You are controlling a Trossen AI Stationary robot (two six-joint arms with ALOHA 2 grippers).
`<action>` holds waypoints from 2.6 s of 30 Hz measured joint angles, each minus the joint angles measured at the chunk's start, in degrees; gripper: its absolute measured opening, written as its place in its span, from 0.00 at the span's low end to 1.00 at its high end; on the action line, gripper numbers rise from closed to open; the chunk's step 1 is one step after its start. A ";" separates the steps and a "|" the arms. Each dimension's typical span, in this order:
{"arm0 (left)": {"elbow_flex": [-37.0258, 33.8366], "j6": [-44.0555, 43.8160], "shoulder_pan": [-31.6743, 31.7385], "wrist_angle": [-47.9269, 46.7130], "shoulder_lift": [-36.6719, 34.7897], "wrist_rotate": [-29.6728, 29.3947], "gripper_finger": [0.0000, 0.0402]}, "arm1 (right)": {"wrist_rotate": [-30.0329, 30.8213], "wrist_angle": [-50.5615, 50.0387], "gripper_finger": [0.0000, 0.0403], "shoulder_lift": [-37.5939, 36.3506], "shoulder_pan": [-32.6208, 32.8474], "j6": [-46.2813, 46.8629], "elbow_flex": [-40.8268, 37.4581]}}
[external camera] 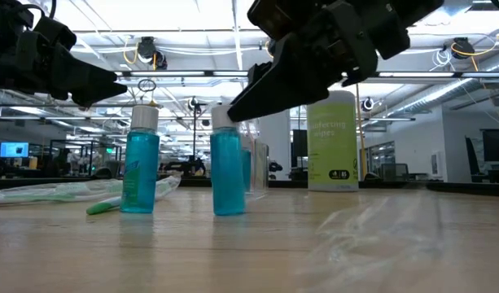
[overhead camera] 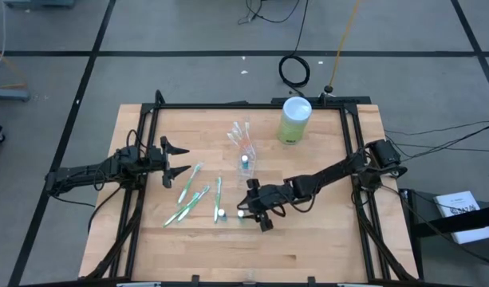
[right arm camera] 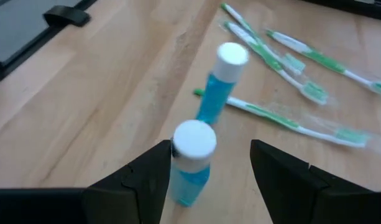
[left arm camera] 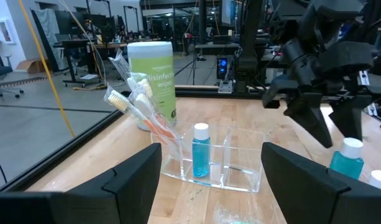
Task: Pick & Place toothbrushing station
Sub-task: Put the blue mouthwash into the middle portion of the transparent organizer
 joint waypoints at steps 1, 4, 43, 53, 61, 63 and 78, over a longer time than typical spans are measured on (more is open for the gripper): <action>0.00 0.00 -0.02 0.00 0.01 0.00 0.71 | -0.59 0.06 0.51 0.00 -0.07 -0.06 0.00; 0.00 0.00 -0.02 0.02 0.00 0.00 0.71 | -1.29 0.01 0.48 0.00 0.04 -0.19 0.00; 0.00 0.00 -0.01 0.02 0.01 0.00 0.71 | -1.12 -0.04 0.23 0.00 0.13 0.24 0.00; -0.01 0.00 -0.01 0.01 0.00 0.00 0.71 | -1.04 -0.26 0.22 -0.26 0.15 0.24 -0.02; 0.00 0.00 -0.01 0.00 0.01 -0.03 0.71 | -0.95 -0.21 0.22 -4.05 -0.84 0.10 -0.07; -0.01 0.00 -0.01 0.01 0.00 -0.03 0.71 | -0.92 -0.12 0.22 -5.36 -1.38 -0.24 -0.07; 0.00 0.00 -0.02 0.02 0.00 -0.01 0.71 | -0.90 -5.76 0.22 -17.39 -11.42 -5.90 -0.07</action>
